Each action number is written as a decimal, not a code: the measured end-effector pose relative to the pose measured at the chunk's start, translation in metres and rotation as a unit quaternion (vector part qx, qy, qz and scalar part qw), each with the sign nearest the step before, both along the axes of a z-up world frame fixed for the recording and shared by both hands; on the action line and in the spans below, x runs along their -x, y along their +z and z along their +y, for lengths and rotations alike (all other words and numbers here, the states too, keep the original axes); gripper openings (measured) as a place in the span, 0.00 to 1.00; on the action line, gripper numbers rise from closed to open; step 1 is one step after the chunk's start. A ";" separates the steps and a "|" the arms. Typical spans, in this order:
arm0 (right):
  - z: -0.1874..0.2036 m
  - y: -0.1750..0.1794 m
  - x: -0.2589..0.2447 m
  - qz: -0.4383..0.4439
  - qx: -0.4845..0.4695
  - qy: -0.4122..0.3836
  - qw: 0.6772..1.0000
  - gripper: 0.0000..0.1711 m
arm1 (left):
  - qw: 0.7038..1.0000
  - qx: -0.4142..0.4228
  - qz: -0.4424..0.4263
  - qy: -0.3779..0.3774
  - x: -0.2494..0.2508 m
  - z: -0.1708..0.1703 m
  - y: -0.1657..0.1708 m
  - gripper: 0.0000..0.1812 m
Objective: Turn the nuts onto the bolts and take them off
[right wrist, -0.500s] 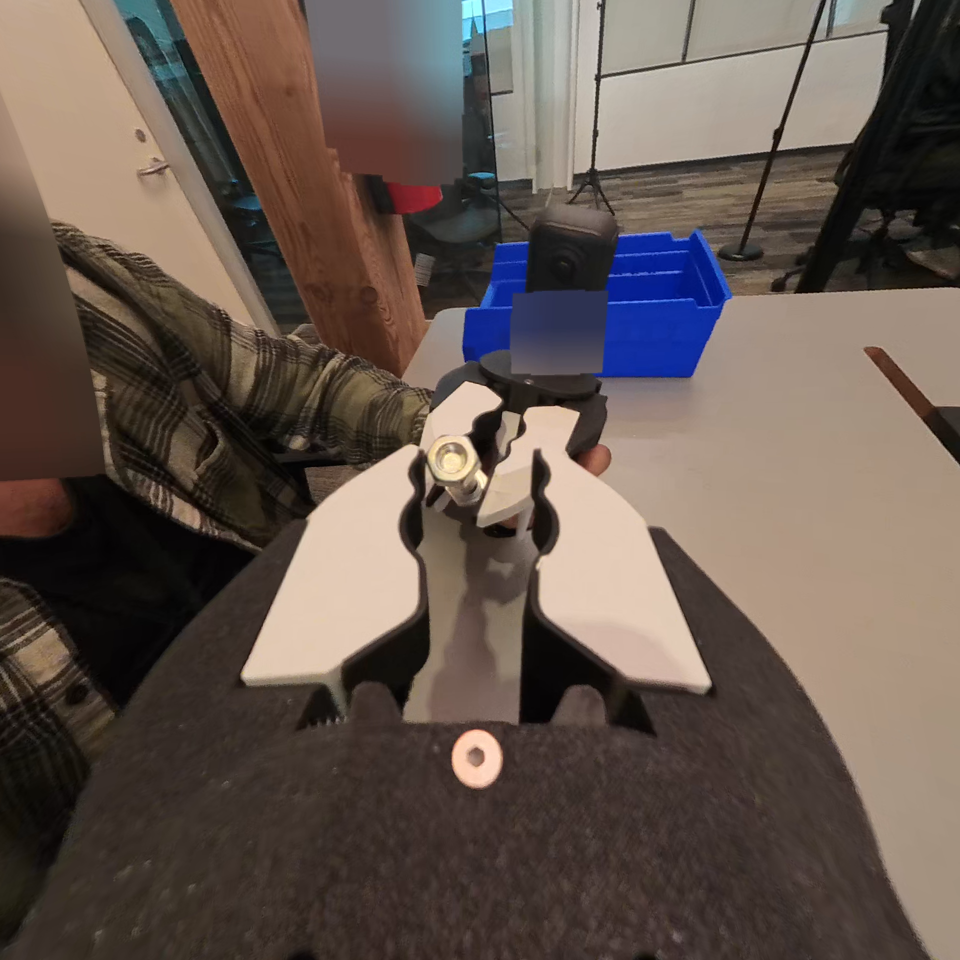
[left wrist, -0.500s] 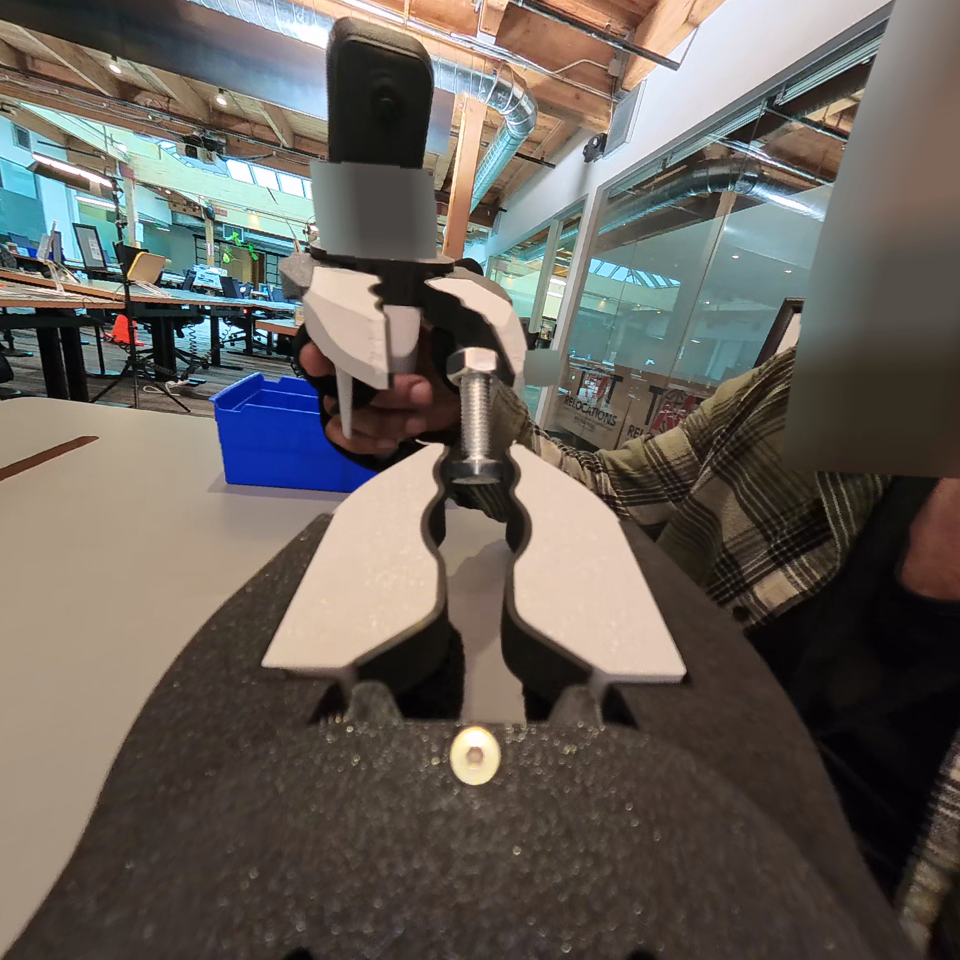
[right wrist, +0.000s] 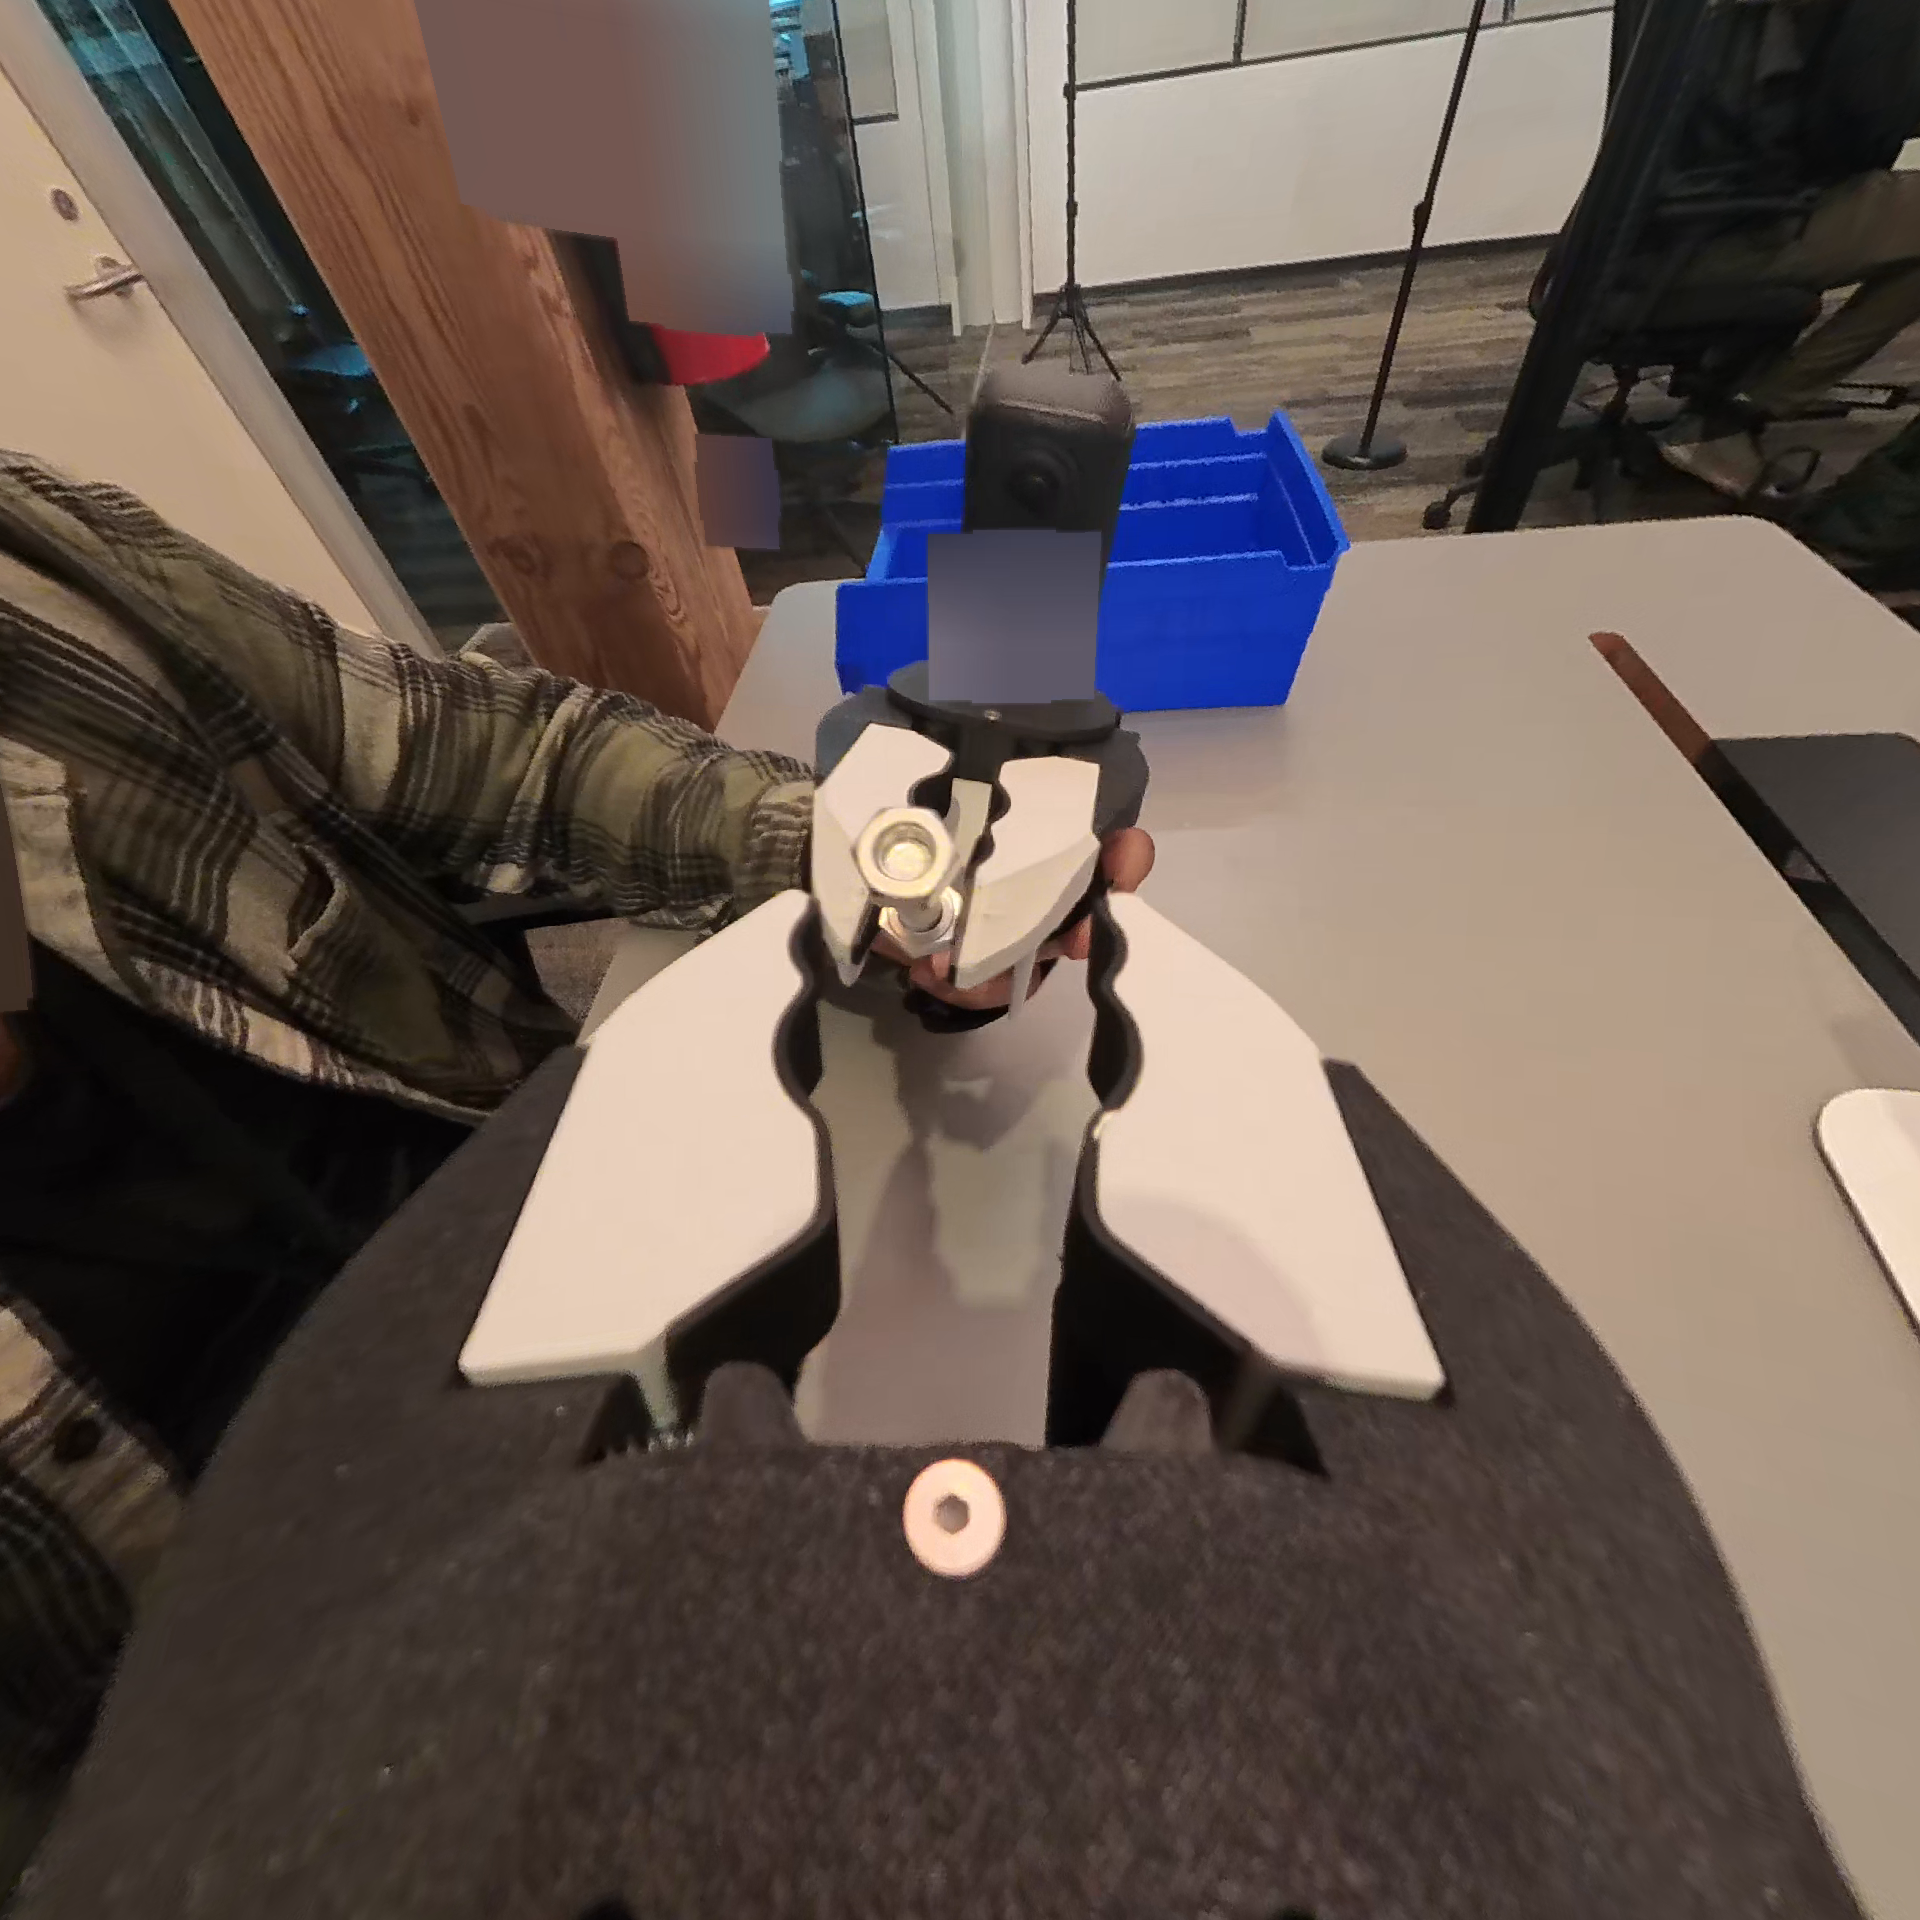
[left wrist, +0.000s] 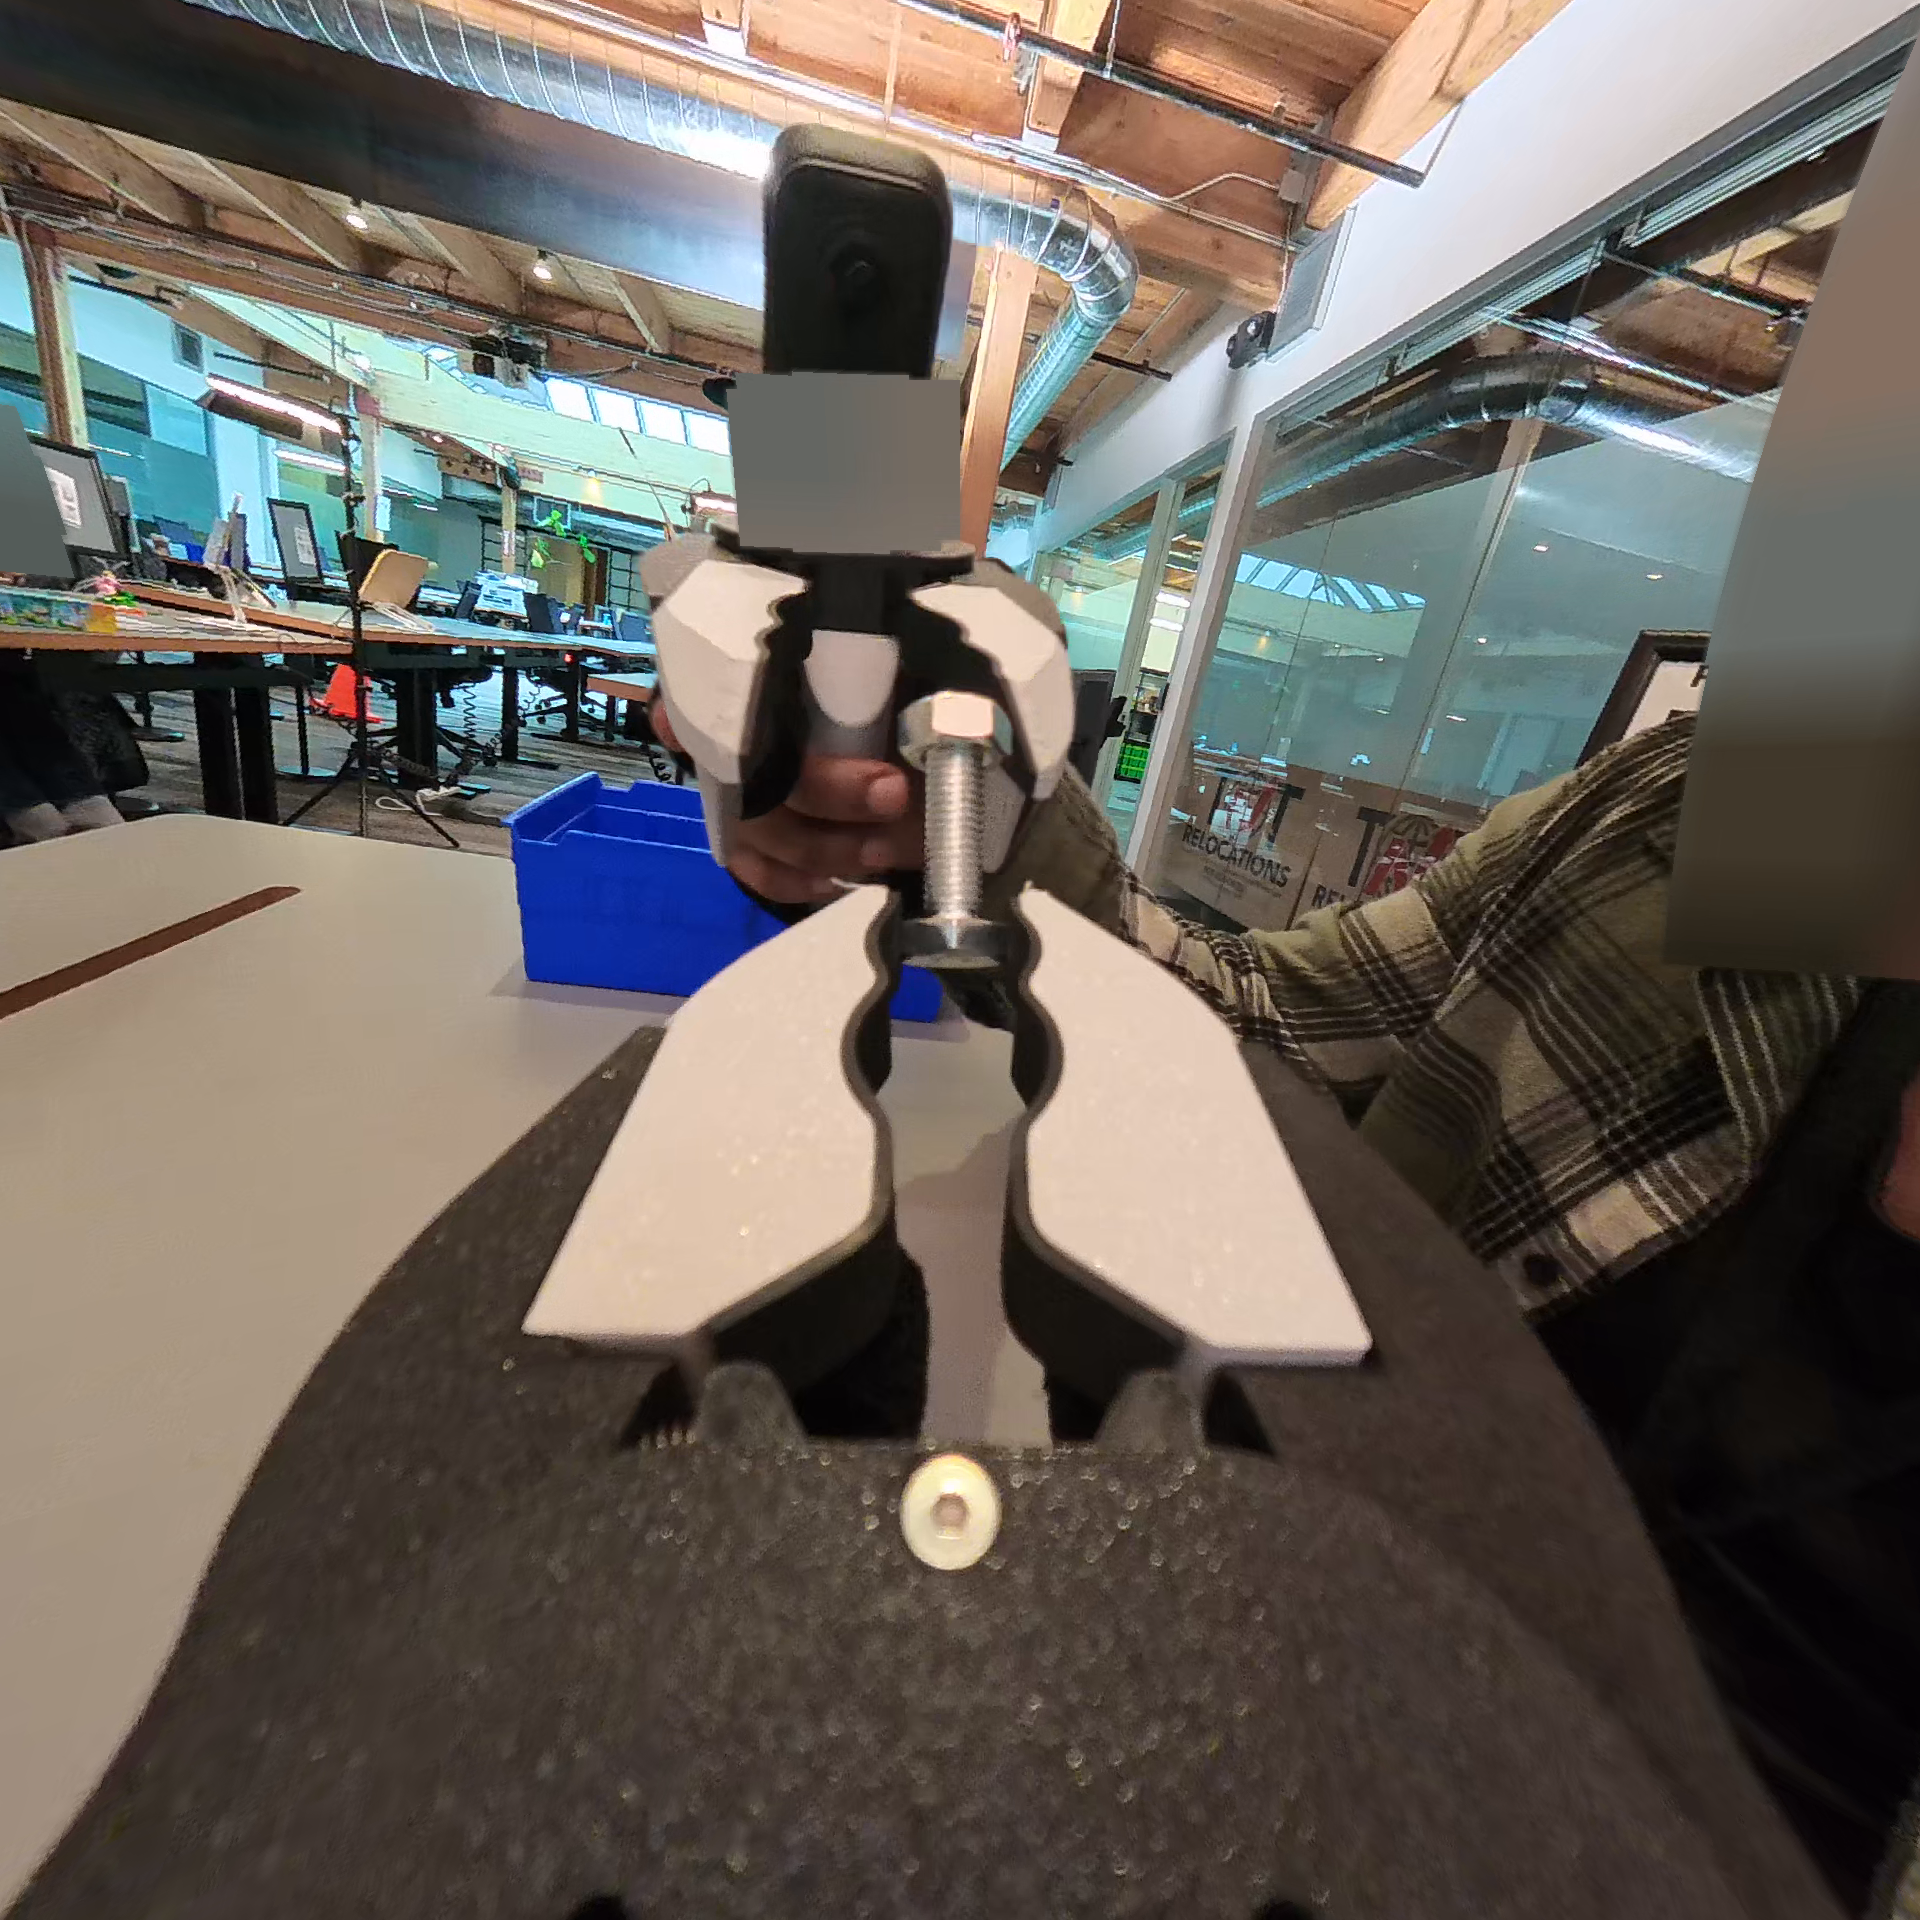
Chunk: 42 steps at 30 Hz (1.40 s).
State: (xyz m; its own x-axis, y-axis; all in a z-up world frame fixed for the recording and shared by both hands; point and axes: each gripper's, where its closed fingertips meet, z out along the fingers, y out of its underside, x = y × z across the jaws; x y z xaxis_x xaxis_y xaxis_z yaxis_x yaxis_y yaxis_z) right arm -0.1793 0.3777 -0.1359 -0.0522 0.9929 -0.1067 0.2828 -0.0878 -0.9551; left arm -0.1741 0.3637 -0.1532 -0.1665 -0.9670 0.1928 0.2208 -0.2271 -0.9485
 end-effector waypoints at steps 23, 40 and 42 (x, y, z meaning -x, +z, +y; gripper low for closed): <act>0.002 -0.003 0.000 -0.044 -0.009 -0.050 0.998 0.32 | 1.000 0.002 -0.009 0.010 0.002 0.003 0.001 0.10; -0.005 -0.002 0.009 -0.030 0.093 -0.059 0.993 0.12 | 0.998 -0.027 0.022 0.047 -0.002 0.006 -0.003 0.10; -0.007 0.000 0.008 -0.028 0.046 -0.036 0.998 0.11 | 0.999 -0.026 0.018 0.037 -0.001 0.003 -0.002 0.10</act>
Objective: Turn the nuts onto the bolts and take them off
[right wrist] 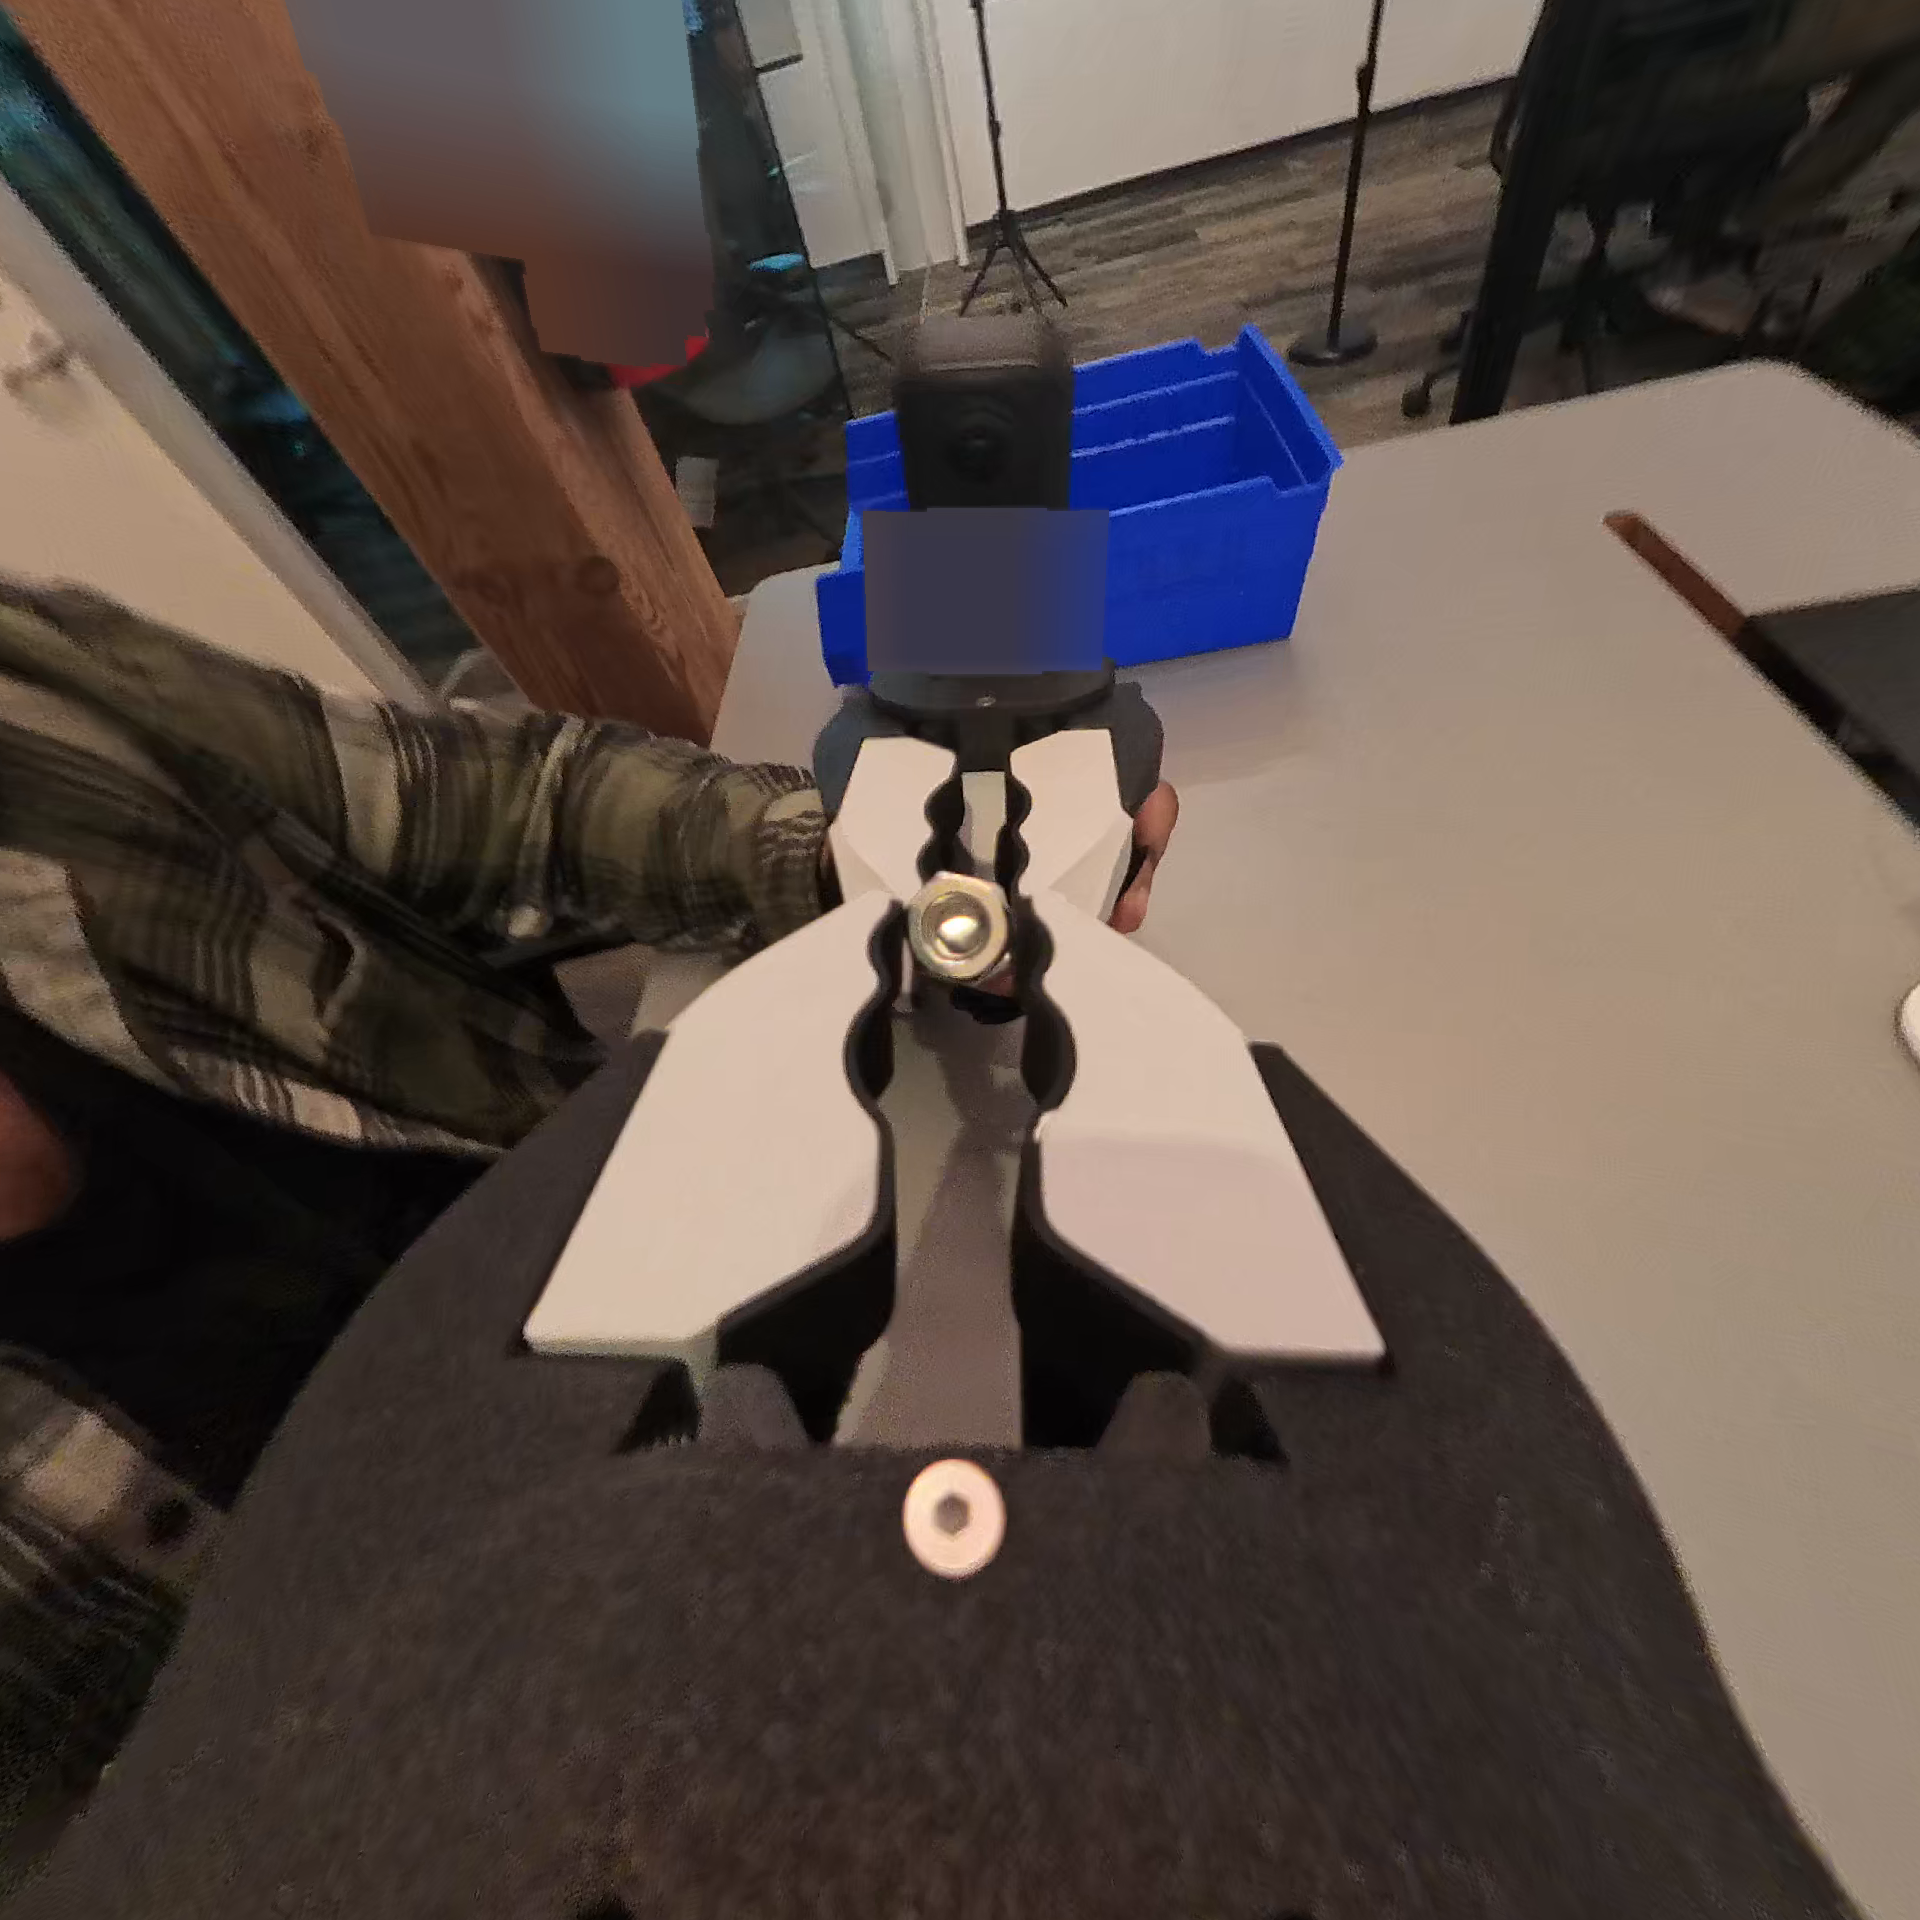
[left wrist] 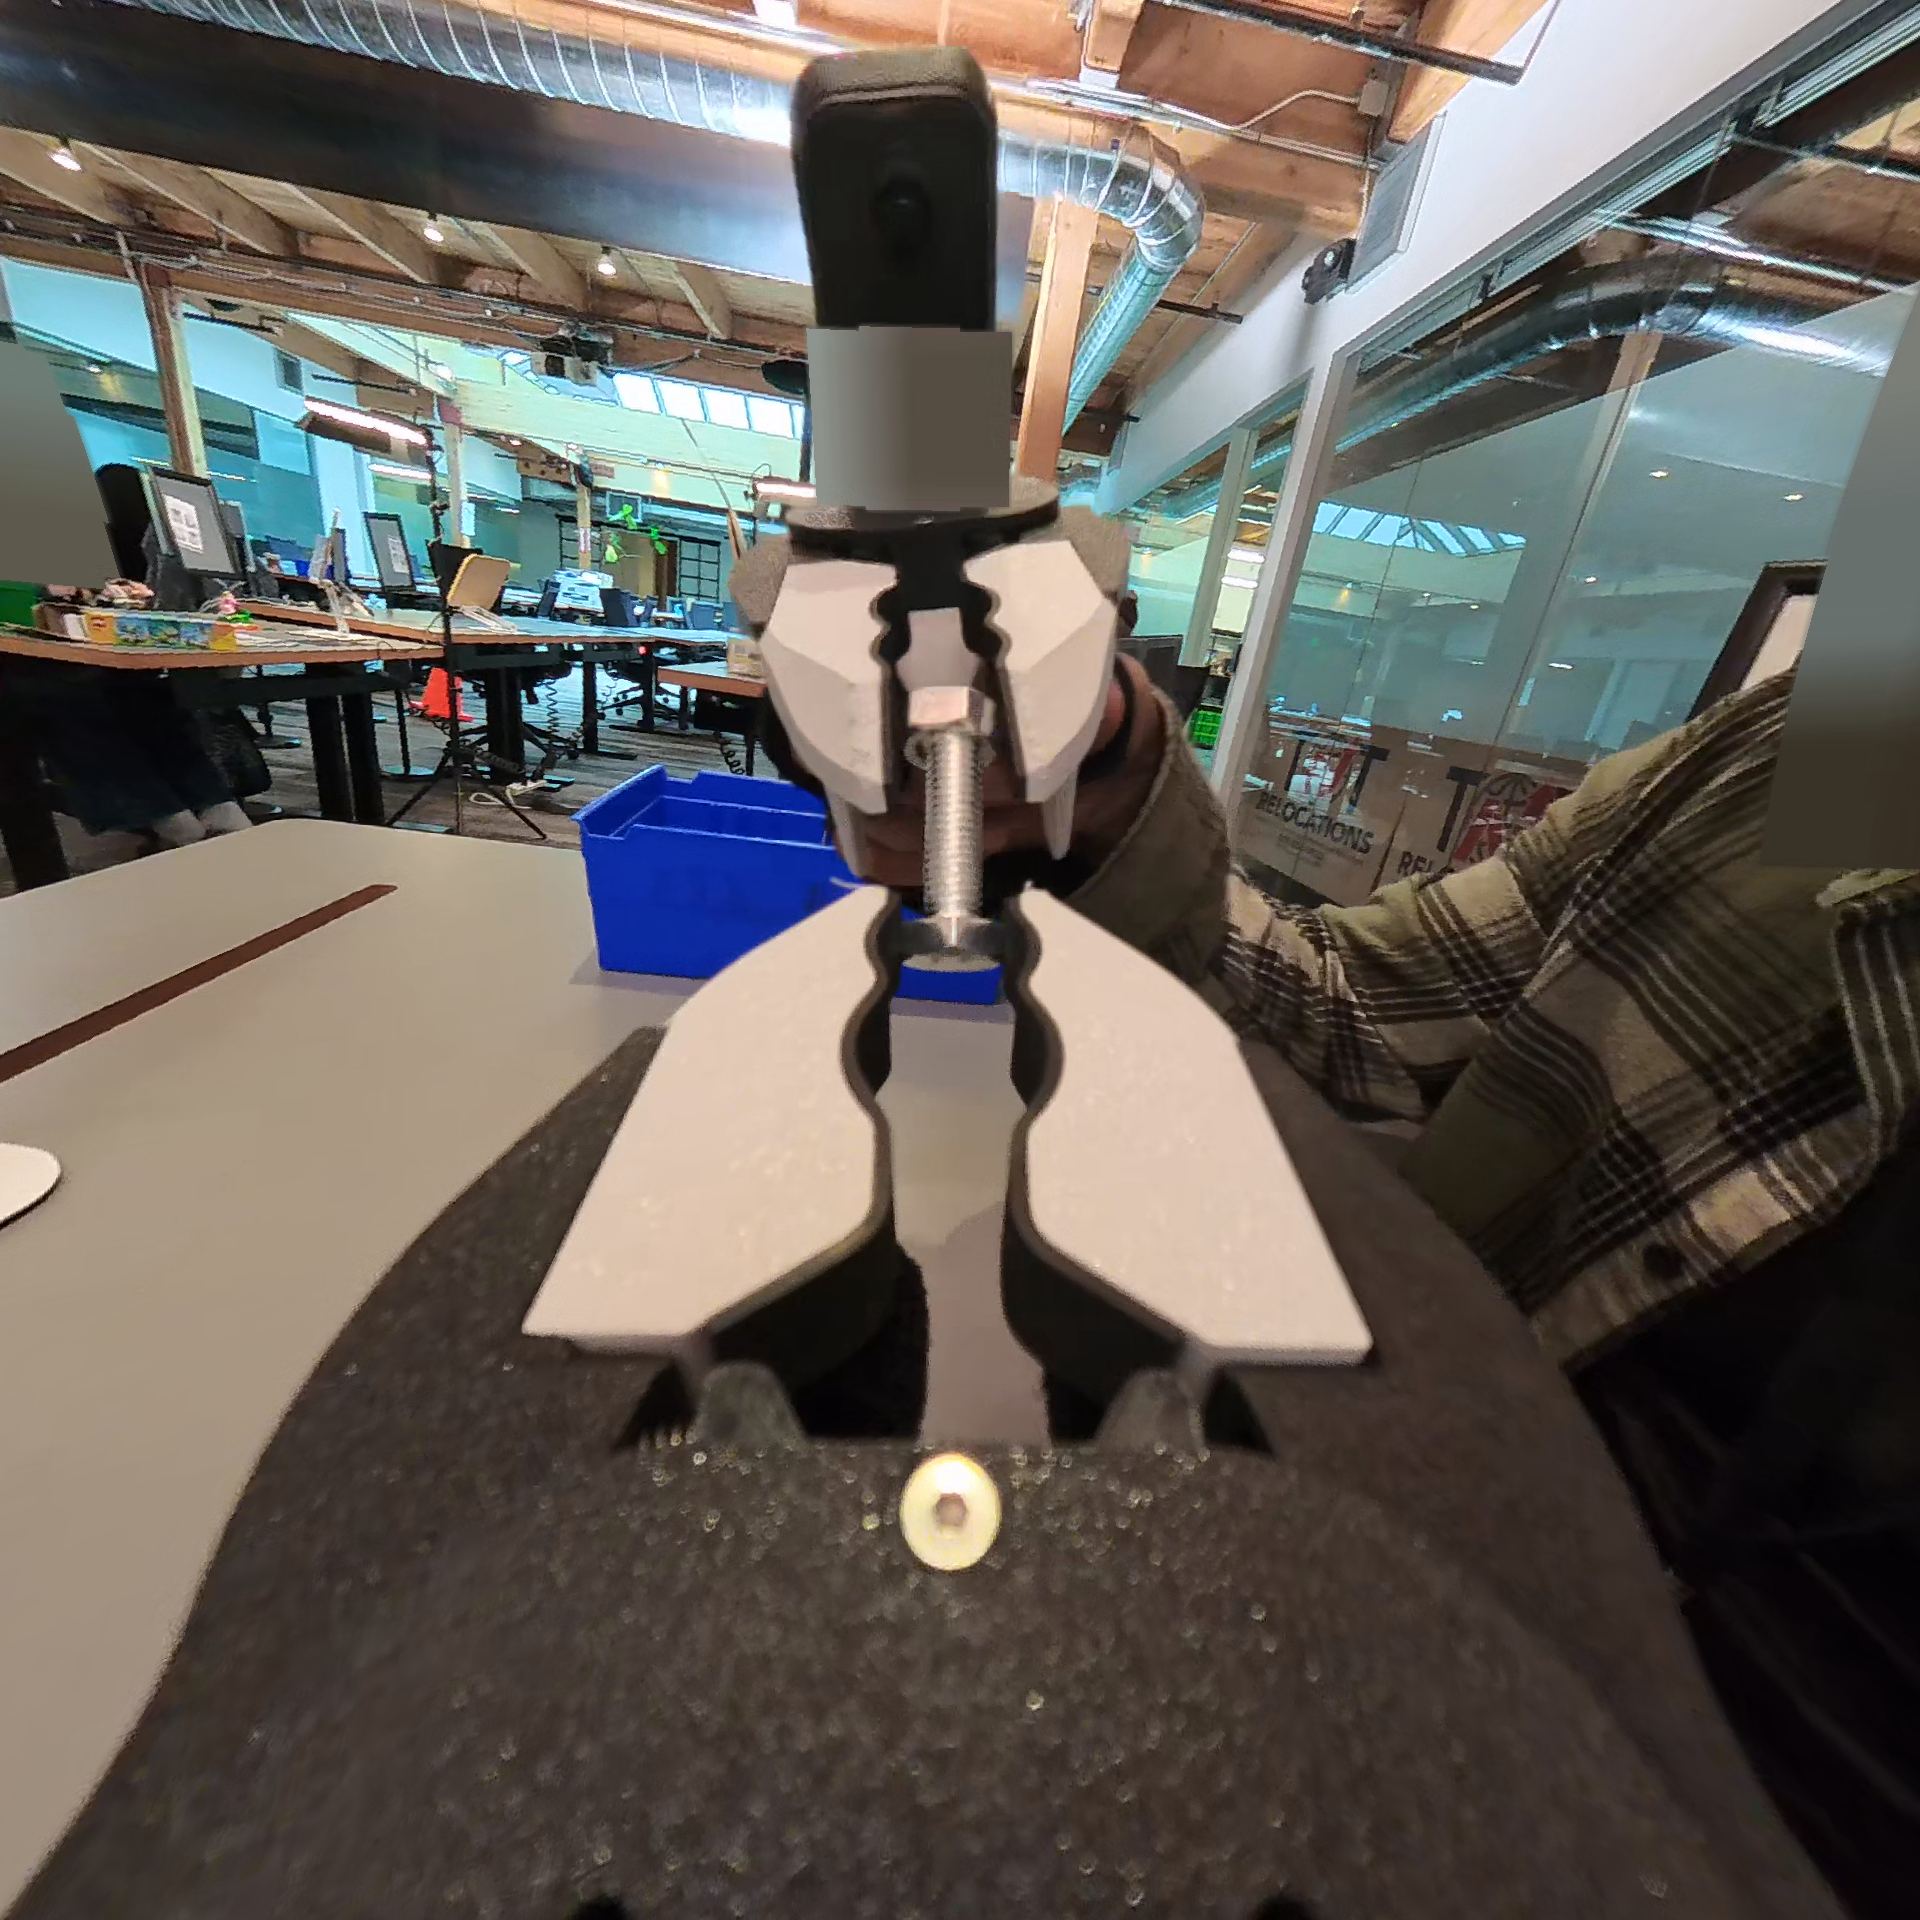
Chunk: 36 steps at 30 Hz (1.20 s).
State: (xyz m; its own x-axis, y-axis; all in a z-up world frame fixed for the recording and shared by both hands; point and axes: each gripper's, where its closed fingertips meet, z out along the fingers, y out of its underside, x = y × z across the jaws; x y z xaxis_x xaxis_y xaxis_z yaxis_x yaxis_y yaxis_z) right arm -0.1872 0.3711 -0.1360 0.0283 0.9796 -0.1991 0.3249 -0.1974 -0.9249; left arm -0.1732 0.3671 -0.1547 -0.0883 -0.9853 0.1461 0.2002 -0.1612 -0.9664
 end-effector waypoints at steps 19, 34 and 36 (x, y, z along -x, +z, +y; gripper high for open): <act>0.020 0.011 -0.046 0.043 -0.107 -0.045 0.992 0.11 | 0.993 -0.045 0.069 0.079 -0.004 0.015 -0.015 0.10; 0.006 0.022 -0.096 -0.015 -0.068 -0.129 0.989 0.11 | 0.992 -0.066 0.051 0.093 0.005 0.014 0.002 0.10; 0.004 0.023 -0.097 -0.024 -0.066 -0.135 0.988 0.11 | 0.992 -0.066 0.046 0.094 0.007 0.015 0.005 0.10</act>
State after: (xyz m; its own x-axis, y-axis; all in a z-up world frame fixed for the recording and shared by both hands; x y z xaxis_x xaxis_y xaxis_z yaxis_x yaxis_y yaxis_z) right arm -0.0899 0.3756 -0.1128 0.2982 0.9525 -0.0616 0.3211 -0.1608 -0.9333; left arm -0.1801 0.3816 -0.1499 0.1061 -0.9943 0.0144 0.1250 -0.0010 -0.9922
